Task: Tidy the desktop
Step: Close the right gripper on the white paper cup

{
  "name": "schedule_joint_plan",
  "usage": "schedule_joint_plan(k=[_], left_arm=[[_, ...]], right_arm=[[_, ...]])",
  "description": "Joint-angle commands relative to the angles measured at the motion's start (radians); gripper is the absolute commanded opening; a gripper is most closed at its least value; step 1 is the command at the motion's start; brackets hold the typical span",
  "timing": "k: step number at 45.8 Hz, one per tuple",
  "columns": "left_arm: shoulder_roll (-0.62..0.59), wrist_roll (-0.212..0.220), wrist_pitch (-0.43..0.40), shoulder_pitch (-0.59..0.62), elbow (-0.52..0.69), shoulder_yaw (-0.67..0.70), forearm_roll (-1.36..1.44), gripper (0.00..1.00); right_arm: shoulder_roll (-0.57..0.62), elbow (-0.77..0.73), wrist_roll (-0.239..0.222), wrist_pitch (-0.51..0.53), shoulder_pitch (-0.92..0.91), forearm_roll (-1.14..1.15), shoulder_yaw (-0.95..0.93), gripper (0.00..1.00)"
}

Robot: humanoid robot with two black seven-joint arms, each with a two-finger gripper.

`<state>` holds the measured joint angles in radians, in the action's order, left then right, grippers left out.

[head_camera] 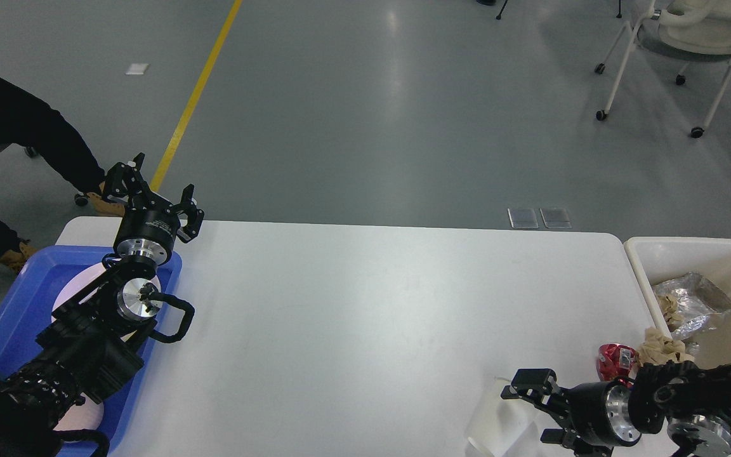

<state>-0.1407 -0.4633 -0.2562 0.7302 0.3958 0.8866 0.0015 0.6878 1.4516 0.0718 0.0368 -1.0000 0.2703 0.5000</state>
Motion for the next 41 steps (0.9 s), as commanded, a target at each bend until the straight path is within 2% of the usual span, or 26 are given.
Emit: schedule_joint_plan(k=[1,13,15,16,21,23,32,41], left_arm=[[0.0,0.0,0.0,0.0,0.0,0.0,0.0,0.97],[0.0,0.0,0.0,0.0,0.0,0.0,0.0,0.97],[0.001,0.0,0.0,0.0,0.0,0.0,0.0,0.97],[0.0,0.0,0.0,0.0,0.0,0.0,0.0,0.97],[0.0,0.0,0.0,0.0,0.0,0.0,0.0,0.97],[0.0,0.0,0.0,0.0,0.0,0.0,0.0,0.97],[0.0,0.0,0.0,0.0,0.0,0.0,0.0,0.97],[0.0,0.0,0.0,0.0,0.0,0.0,0.0,0.97]], right_arm=[[-0.057,-0.057,0.002,-0.011,0.027,0.001,0.0,1.0],[-0.134,-0.148,0.002,-0.04,0.069,0.003,0.0,1.0],[-0.139,-0.151,0.003,-0.049,0.078,0.003,0.0,0.93],[-0.14,-0.154,0.003,-0.055,0.083,0.003,0.0,0.87],[-0.145,-0.157,0.005,-0.077,0.1,0.004,0.0,0.22],[-0.142,-0.157,0.005,-0.077,0.1,0.006,0.0,0.01],[-0.123,-0.128,0.005,-0.124,0.09,0.012,-0.001,0.0],[-0.071,-0.086,0.005,-0.124,0.064,0.013,-0.021,0.0]])
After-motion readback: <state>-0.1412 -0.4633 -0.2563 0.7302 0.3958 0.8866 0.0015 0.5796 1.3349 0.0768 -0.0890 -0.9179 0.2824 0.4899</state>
